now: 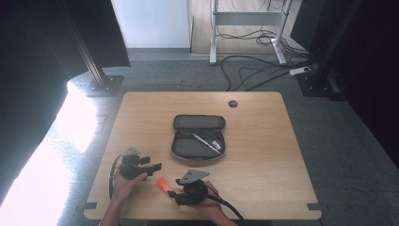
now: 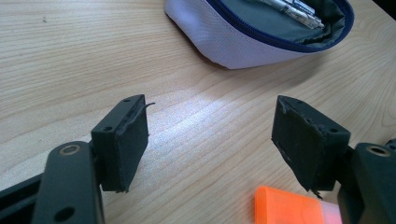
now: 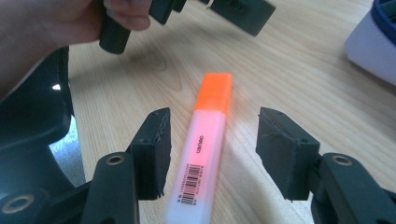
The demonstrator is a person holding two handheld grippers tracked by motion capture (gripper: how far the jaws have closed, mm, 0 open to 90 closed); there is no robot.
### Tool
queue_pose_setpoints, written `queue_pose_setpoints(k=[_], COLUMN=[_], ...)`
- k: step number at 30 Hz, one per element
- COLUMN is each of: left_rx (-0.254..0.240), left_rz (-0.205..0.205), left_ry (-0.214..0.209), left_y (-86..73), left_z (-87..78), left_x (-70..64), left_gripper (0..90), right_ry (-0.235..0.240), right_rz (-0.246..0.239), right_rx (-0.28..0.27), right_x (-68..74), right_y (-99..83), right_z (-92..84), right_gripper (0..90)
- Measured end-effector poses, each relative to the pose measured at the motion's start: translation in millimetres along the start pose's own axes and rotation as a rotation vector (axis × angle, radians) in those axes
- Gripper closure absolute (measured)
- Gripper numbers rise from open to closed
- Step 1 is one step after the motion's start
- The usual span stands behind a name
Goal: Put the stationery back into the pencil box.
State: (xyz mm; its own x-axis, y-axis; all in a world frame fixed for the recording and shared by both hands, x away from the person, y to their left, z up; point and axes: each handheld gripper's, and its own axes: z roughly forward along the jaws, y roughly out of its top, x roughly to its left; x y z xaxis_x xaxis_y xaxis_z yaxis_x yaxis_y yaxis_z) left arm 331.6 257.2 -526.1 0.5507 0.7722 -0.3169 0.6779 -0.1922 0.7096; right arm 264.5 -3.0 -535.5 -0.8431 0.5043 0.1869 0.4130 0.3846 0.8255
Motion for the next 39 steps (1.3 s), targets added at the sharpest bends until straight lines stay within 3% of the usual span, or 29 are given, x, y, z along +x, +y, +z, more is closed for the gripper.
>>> queue_pose_setpoints(k=[20, 39], left_rx=[-0.003, -0.003], left_rz=[-0.004, -0.004], left_ry=[0.003, 0.002], left_y=[-0.2, -0.4], left_z=[-1.2, -1.6], left_x=[2.1, 2.3], left_gripper=[27.6, 27.6], right_ry=[-0.030, -0.098], right_rz=[-0.032, -0.093], right_rx=[0.075, 0.117], right_x=[13.7, 16.9], right_y=[-3.2, -8.0], right_z=[15.0, 21.1], right_gripper=[47.9, 62.5])
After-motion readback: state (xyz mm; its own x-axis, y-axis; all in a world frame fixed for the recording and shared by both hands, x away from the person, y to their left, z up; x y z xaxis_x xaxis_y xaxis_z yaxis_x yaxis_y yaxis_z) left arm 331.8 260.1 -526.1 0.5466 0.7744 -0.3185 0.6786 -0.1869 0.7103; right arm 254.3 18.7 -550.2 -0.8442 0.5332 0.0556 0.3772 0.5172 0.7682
